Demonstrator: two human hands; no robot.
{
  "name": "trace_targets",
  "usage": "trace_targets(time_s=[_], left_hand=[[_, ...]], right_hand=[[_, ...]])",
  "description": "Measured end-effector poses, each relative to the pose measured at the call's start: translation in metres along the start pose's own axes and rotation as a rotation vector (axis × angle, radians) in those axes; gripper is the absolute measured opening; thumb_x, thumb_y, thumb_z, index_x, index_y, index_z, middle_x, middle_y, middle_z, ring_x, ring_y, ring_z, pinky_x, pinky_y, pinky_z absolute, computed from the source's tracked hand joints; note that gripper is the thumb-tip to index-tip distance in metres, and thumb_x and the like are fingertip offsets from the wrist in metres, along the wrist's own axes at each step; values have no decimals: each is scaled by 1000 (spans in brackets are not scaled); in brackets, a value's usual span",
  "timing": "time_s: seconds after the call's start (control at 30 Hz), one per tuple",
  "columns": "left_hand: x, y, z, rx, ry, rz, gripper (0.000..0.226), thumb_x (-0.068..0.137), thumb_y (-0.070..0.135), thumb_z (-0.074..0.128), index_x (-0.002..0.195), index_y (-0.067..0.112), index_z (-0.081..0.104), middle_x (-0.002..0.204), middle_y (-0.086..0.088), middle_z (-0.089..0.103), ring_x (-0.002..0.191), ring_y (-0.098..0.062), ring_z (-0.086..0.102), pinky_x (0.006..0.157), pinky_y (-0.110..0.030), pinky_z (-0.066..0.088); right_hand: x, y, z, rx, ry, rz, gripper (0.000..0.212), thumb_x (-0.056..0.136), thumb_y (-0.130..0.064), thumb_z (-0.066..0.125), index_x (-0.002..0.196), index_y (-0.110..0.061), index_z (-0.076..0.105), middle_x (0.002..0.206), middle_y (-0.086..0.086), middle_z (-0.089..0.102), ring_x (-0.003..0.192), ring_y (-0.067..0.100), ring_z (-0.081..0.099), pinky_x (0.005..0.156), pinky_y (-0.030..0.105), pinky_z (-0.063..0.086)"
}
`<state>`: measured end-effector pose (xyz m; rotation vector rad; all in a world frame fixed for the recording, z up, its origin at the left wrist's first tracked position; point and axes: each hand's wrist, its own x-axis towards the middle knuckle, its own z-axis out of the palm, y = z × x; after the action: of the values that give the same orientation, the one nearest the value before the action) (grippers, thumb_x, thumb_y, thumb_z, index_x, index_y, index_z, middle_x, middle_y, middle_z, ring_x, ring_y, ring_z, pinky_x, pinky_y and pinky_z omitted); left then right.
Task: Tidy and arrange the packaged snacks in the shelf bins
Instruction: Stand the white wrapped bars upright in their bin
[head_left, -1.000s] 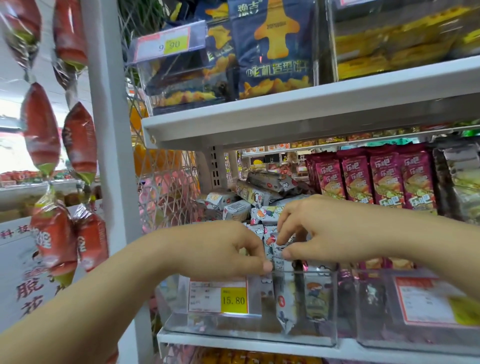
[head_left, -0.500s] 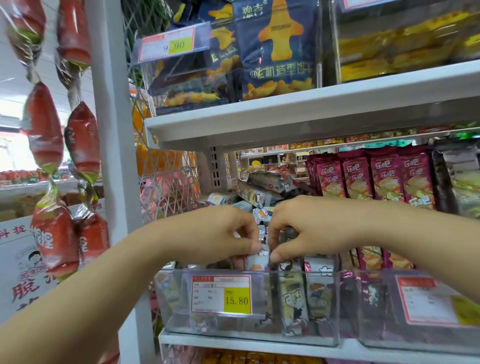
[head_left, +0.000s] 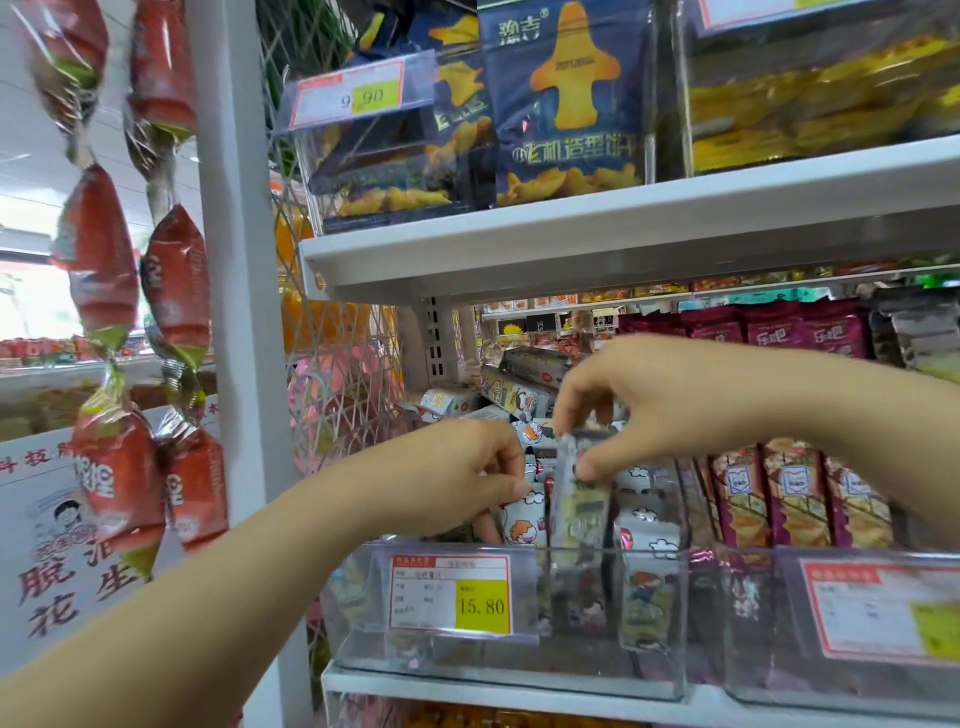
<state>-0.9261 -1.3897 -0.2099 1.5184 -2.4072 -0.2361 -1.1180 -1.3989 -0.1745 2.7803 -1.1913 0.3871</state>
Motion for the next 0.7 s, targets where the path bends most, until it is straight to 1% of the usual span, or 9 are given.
trace_targets(time_s=[0.07, 0.17, 0.23, 0.27, 0.37, 0.47, 0.57, 0.67, 0.7], left_hand=[[3, 0, 2, -21, -13, 3, 15, 98, 28, 51, 85, 21, 49, 71, 8, 64, 59, 1, 65, 47, -15, 35], [8, 0, 2, -72, 3, -5, 15, 98, 29, 50, 86, 20, 49, 75, -1, 68, 66, -7, 69, 56, -27, 43], [9, 0, 0, -73, 24, -24, 15, 98, 30, 49, 87, 20, 48, 73, -2, 70, 62, -11, 68, 46, -21, 37], [10, 0, -1, -68, 31, -29, 15, 98, 30, 49, 88, 19, 48, 69, 0, 69, 63, -14, 68, 43, -19, 34], [10, 1, -2, -61, 22, -38, 16, 99, 30, 48, 86, 20, 47, 48, 10, 58, 71, -19, 70, 40, -16, 31], [11, 3, 0, -85, 0, -35, 18, 99, 30, 48, 84, 21, 46, 45, 14, 54, 71, -11, 71, 38, -14, 28], [11, 5, 2, -82, 7, -24, 17, 98, 30, 49, 86, 19, 47, 54, 11, 56, 71, -9, 71, 39, -13, 29], [16, 6, 7, -136, 1, -10, 24, 99, 29, 49, 91, 6, 50, 69, 0, 57, 74, -20, 72, 42, -14, 30], [17, 7, 9, -169, -10, -16, 23, 99, 28, 48, 90, 7, 50, 71, -2, 58, 72, -19, 72, 44, -16, 32]], right_hand=[[-4, 4, -9, 81, 121, 14, 19, 74, -39, 75, 87, -35, 62, 75, -22, 58, 70, -11, 54, 62, 7, 41], [-13, 11, -15, 205, 304, 28, 15, 76, -30, 73, 88, -34, 65, 59, -27, 56, 51, -4, 48, 52, 8, 36], [-18, 13, -14, 236, 385, 37, 13, 78, -26, 70, 87, -35, 67, 54, -36, 51, 47, -2, 46, 47, 8, 34], [-21, 14, -13, 242, 420, 44, 11, 78, -25, 70, 84, -34, 68, 52, -36, 50, 46, -2, 46, 46, 8, 33], [-27, 17, -9, 291, 527, 70, 3, 76, -26, 71, 77, -27, 69, 47, -26, 49, 43, 0, 42, 42, 10, 30], [-33, 19, -4, 377, 580, 82, 15, 72, -33, 75, 74, -21, 68, 48, -16, 50, 42, 1, 41, 43, 10, 30], [-40, 21, -1, 526, 623, 135, 22, 68, -36, 79, 74, -19, 67, 50, -11, 58, 44, 0, 52, 46, 10, 38], [-44, 21, 3, 658, 531, 174, 24, 72, -23, 78, 82, -10, 61, 58, 0, 68, 51, 9, 65, 49, 10, 45], [-44, 19, 5, 687, 473, 177, 23, 75, -18, 76, 86, -7, 59, 63, 5, 69, 55, 13, 68, 50, 13, 47]])
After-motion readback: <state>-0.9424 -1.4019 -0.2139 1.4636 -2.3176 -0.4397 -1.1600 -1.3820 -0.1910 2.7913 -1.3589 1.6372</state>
